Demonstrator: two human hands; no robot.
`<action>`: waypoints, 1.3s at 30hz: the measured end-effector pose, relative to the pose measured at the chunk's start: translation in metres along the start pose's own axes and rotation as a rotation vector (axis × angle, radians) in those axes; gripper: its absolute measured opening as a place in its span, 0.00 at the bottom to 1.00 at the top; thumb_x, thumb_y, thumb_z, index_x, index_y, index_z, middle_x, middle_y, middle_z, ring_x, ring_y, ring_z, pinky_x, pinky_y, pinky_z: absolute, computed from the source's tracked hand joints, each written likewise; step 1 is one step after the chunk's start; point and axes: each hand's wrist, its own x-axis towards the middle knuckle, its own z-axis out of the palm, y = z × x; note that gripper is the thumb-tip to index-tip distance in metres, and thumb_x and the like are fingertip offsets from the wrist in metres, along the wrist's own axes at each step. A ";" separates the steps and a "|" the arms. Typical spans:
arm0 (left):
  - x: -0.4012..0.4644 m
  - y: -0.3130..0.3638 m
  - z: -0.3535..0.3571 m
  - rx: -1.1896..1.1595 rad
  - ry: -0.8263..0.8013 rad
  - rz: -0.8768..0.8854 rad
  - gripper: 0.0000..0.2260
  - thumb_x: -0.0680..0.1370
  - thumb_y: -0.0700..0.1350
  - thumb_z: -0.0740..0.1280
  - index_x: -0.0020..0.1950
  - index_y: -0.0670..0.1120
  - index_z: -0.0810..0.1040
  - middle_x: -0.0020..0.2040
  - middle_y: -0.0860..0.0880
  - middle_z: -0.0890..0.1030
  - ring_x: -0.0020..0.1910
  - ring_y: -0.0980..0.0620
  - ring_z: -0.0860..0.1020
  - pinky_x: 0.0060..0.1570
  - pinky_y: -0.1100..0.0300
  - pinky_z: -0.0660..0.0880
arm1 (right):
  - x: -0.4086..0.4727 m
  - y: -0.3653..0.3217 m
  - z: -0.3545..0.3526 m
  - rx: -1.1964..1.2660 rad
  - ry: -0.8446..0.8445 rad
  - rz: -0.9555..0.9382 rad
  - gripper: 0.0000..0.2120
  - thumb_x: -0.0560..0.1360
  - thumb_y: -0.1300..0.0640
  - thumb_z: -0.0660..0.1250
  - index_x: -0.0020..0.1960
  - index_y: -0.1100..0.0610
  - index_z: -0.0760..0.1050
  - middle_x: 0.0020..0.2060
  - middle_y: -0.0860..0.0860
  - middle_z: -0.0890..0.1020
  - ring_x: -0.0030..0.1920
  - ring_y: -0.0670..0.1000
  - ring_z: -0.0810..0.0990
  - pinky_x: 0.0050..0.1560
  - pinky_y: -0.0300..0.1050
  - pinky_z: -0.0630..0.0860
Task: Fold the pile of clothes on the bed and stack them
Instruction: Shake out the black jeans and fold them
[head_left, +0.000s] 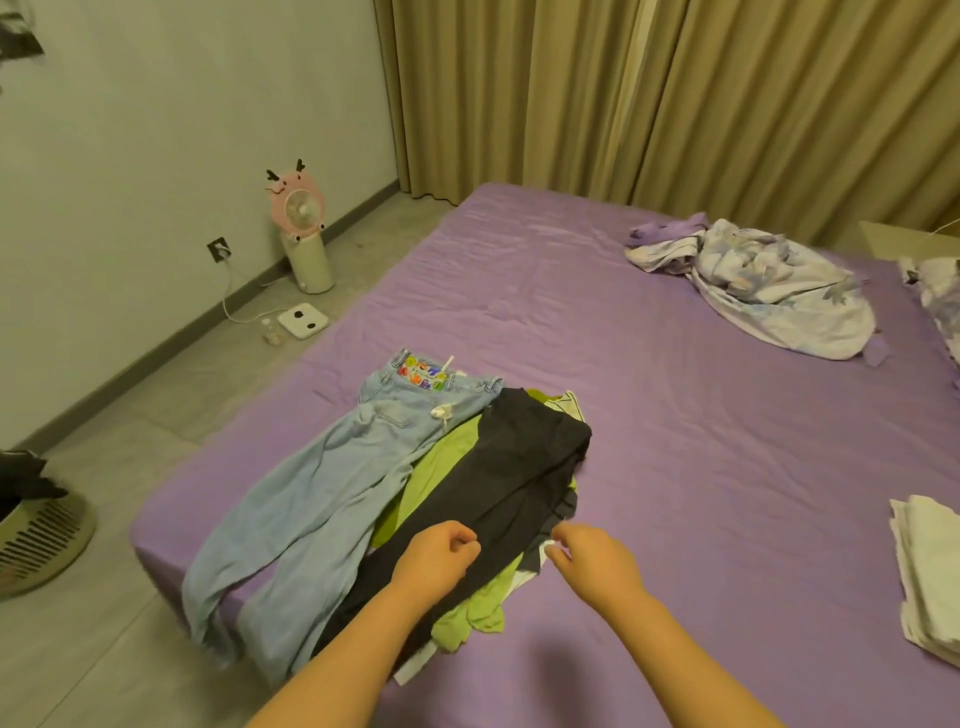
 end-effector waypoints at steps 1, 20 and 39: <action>0.014 0.007 -0.001 0.006 -0.005 -0.004 0.07 0.78 0.49 0.65 0.55 0.52 0.77 0.43 0.53 0.81 0.43 0.55 0.81 0.50 0.56 0.78 | 0.014 0.006 -0.005 0.005 -0.001 0.013 0.14 0.80 0.47 0.56 0.59 0.53 0.73 0.55 0.52 0.80 0.53 0.55 0.78 0.50 0.45 0.75; 0.299 0.059 0.027 0.239 -0.070 -0.044 0.26 0.78 0.50 0.66 0.75 0.46 0.63 0.71 0.46 0.67 0.70 0.48 0.66 0.70 0.56 0.64 | 0.287 0.099 0.005 0.273 -0.098 0.387 0.25 0.80 0.43 0.55 0.72 0.54 0.60 0.63 0.56 0.71 0.60 0.59 0.75 0.53 0.48 0.74; 0.278 0.083 0.008 -0.359 -0.047 -0.068 0.07 0.76 0.46 0.69 0.53 0.47 0.81 0.51 0.48 0.84 0.48 0.52 0.82 0.49 0.57 0.80 | 0.241 0.079 -0.032 0.985 0.299 0.289 0.07 0.73 0.59 0.72 0.42 0.50 0.74 0.35 0.49 0.72 0.41 0.53 0.72 0.35 0.32 0.68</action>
